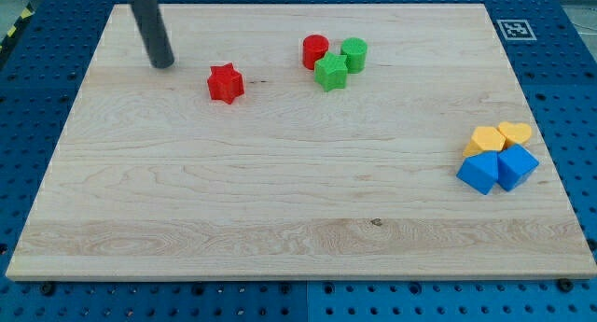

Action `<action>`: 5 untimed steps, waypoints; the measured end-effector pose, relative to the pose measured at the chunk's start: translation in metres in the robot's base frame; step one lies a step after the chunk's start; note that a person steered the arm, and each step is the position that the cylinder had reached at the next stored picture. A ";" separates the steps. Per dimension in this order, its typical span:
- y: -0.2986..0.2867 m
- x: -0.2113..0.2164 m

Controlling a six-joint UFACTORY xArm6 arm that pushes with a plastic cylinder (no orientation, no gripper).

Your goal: Move the red star towards the red circle

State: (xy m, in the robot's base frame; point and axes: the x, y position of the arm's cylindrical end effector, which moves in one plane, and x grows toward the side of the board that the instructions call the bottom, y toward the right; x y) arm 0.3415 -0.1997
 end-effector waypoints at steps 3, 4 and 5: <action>0.068 0.021; 0.105 0.003; 0.087 0.007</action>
